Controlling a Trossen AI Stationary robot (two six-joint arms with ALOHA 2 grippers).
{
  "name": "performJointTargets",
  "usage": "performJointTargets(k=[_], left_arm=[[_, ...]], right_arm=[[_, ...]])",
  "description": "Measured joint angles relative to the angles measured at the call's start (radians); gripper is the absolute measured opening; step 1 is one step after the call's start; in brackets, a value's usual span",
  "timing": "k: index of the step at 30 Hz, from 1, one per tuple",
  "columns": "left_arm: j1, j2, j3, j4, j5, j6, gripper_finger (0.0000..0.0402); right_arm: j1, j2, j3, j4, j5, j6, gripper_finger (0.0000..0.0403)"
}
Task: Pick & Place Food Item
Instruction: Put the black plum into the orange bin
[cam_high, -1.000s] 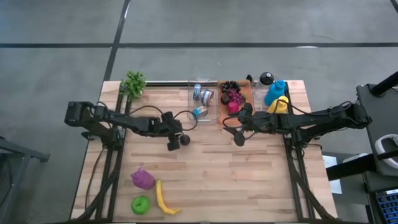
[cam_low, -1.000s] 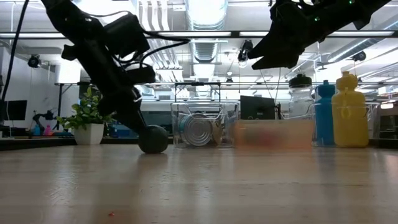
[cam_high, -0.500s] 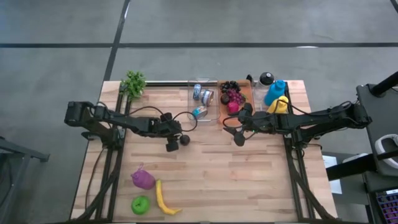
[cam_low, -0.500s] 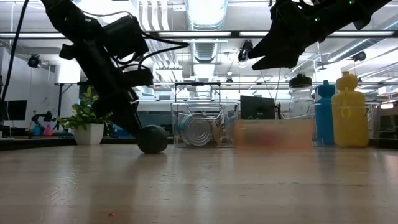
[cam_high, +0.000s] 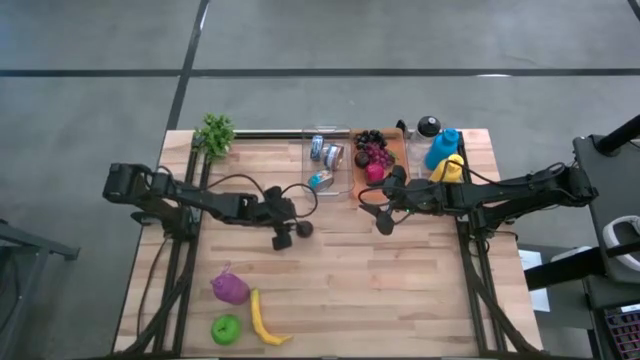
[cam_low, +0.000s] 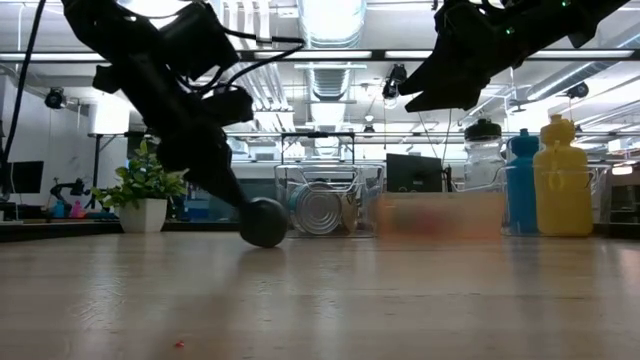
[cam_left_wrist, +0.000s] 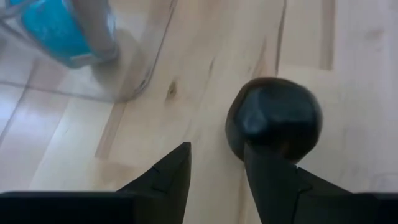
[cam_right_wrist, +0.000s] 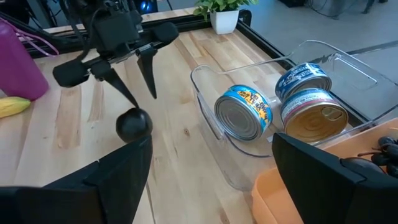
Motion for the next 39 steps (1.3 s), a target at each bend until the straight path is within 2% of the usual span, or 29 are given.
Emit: performJointTargets(k=[7, 15, 30, 39], left_arm=[[-0.020, 0.015, 0.000, 0.106, 0.000, -0.006, 0.0152], [-0.040, 0.119, 0.013, 0.223, 0.000, -0.003, 0.0150], [-0.044, 0.335, 0.225, 0.228, 0.030, 0.057, 0.0151], [-0.045, 0.361, 0.319, 0.216, 0.030, 0.105, 0.0150]], right_arm=[[0.000, 0.000, 0.000, 0.000, 0.000, 0.018, 0.0332], [0.000, 0.000, 0.000, 0.000, 0.000, 0.025, 0.0347], [0.000, 0.000, 0.000, 0.004, 0.000, 0.022, 0.0333], [0.000, 0.000, 0.000, 0.004, 0.000, 0.021, 0.0334]])
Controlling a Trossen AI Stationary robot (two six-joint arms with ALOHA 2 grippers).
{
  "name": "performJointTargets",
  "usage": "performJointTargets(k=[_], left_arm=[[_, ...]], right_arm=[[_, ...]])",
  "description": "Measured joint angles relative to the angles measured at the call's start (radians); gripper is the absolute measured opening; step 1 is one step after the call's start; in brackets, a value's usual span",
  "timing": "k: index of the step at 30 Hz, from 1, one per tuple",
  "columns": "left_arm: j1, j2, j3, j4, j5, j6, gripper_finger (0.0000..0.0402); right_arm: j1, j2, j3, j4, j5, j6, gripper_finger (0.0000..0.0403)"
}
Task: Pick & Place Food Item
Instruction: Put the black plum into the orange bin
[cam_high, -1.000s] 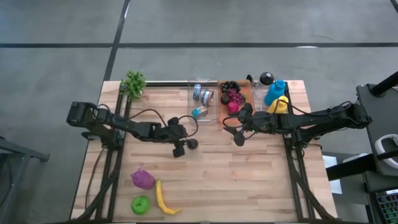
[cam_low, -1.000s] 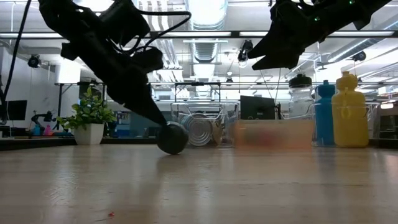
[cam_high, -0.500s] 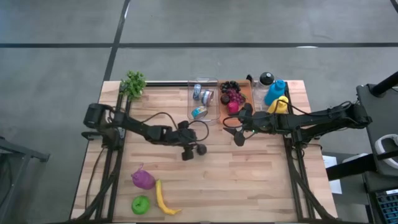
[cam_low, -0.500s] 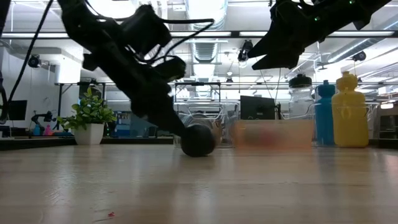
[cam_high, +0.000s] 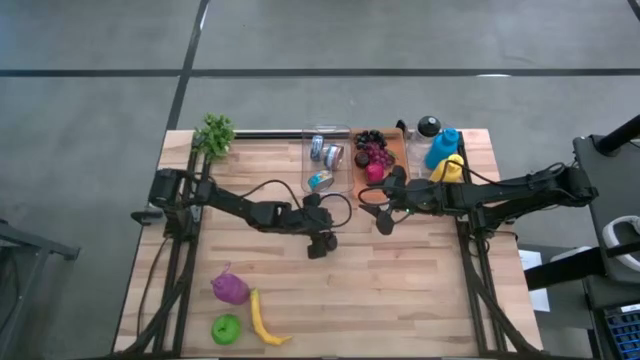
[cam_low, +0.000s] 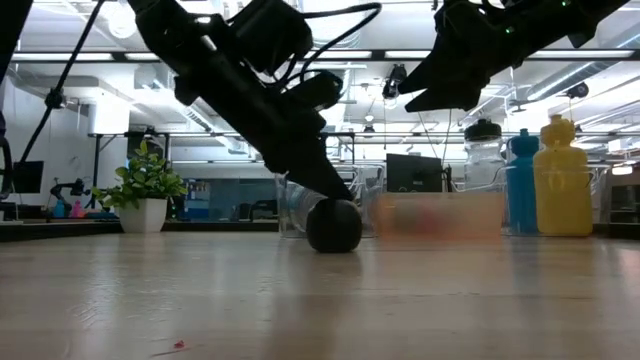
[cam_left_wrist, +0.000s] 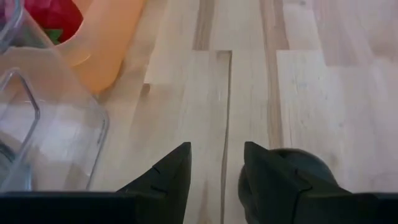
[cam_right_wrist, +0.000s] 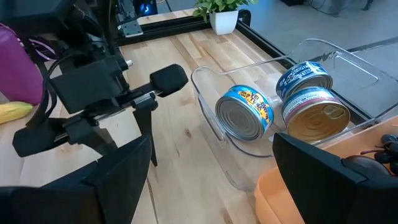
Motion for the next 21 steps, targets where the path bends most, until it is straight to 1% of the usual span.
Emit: performJointTargets(k=[4, 6, 10, 15, 21], left_arm=[[0.000, -0.019, 0.039, -0.128, -0.019, 0.035, 0.0151], [0.000, -0.044, 0.052, -0.207, -0.035, 0.035, 0.0153], [0.000, -0.102, 0.054, -0.306, -0.042, 0.027, 0.0153], [0.000, -0.184, 0.017, -0.327, -0.042, 0.020, 0.0148], [0.000, -0.305, -0.056, -0.326, -0.061, 0.009, 0.0149]], right_arm=[[0.000, 0.000, 0.000, 0.000, 0.000, 0.000, 0.0342], [0.000, 0.000, 0.000, 0.001, 0.000, 0.000, 0.0346], [0.000, 0.000, 0.000, 0.003, 0.000, 0.000, 0.0350], [0.000, 0.000, 0.000, 0.005, 0.000, 0.000, 0.0343], [0.000, 0.000, -0.001, 0.003, -0.011, -0.117, 0.0334]])
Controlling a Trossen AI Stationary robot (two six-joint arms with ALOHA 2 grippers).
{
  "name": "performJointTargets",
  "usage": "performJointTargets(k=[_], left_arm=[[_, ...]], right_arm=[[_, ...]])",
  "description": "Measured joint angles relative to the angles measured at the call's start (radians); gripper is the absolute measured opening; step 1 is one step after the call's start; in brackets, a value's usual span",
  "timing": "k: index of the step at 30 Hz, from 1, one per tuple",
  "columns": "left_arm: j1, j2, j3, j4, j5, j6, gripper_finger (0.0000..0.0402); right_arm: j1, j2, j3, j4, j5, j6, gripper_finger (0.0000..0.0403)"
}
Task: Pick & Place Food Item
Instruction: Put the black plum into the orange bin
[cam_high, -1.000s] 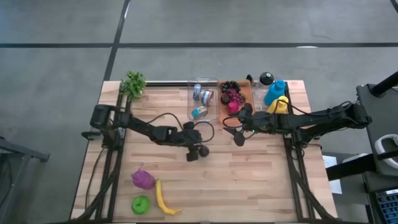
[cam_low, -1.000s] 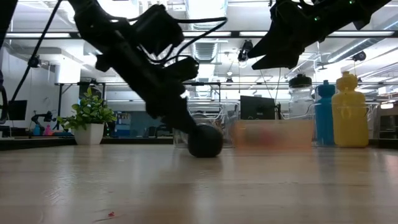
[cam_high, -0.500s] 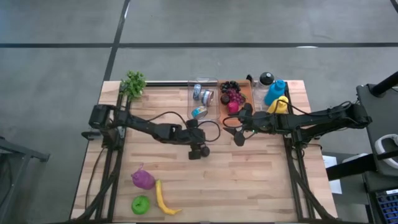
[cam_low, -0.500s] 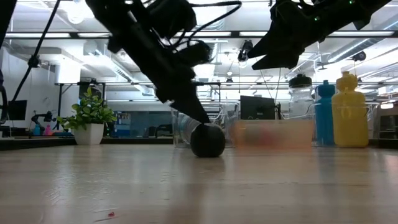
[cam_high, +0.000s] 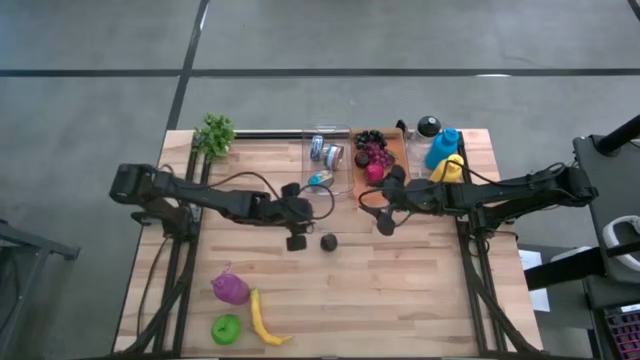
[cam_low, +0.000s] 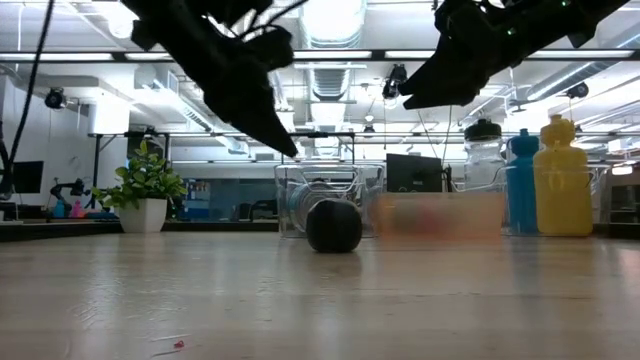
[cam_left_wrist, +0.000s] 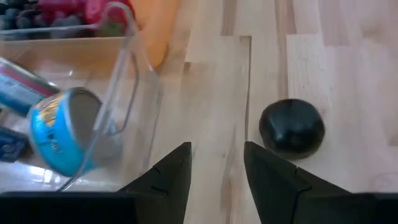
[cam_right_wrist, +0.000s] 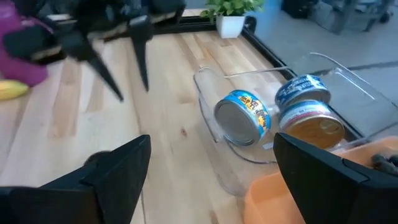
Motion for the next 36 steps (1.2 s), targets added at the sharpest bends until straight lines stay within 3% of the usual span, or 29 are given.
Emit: performJointTargets(k=[7, 14, 28, 36], left_arm=[[-0.003, -0.161, -0.097, 0.016, -0.044, -0.072, 0.0146], [-0.011, -0.269, -0.151, 0.022, -0.073, -0.102, 0.0146], [-0.025, -0.293, -0.165, 0.042, -0.078, -0.103, 0.0149], [-0.027, -0.294, -0.165, 0.041, -0.078, -0.103, 0.0144]], right_arm=[[0.005, 0.014, -0.007, 0.006, -0.170, -0.014, 0.0327], [0.027, 0.153, -0.007, 0.110, -0.174, -0.015, 0.0320], [0.131, 0.485, 0.001, 0.462, -0.183, -0.045, 0.0297], [0.131, 0.662, 0.106, 0.476, -0.197, -0.087, 0.0285]])
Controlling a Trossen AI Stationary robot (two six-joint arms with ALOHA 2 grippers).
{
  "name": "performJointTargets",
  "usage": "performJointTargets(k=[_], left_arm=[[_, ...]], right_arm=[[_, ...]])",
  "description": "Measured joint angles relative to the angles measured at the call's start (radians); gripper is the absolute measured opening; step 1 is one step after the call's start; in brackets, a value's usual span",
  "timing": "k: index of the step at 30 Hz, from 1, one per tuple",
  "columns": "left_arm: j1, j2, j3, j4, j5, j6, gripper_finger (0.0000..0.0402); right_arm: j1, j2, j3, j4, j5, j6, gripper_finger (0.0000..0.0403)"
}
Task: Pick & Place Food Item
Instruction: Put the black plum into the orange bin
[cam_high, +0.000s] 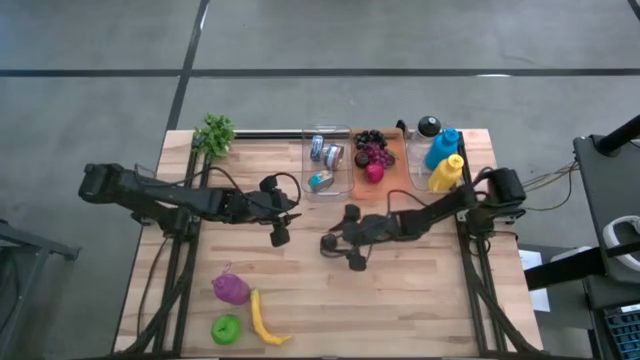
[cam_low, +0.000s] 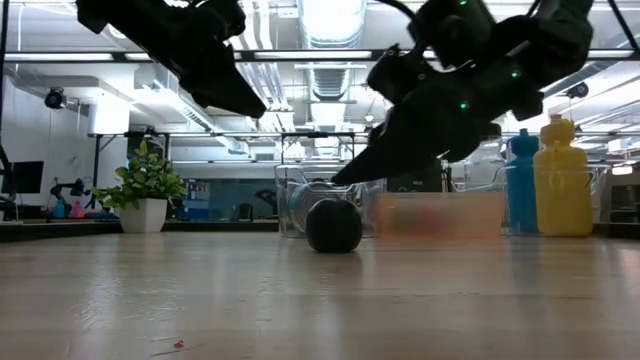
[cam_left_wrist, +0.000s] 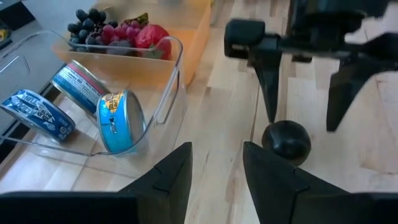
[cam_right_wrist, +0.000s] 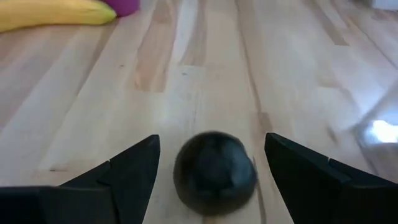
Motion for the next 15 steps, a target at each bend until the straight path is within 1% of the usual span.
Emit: performJointTargets(k=[3, 8, 15], left_arm=[[0.000, 0.000, 0.000, 0.000, 0.000, 0.000, 0.0144], [0.000, 0.000, 0.000, 0.005, 0.000, 0.000, 0.0145], [-0.003, 0.000, 0.000, 0.009, 0.000, 0.000, 0.0143]], right_arm=[[0.000, 0.047, 0.036, -0.001, -0.007, -0.014, 0.0281], [0.000, 0.095, 0.056, -0.001, -0.031, -0.016, 0.0276], [0.000, 0.103, 0.057, -0.003, -0.031, -0.003, 0.0278]])
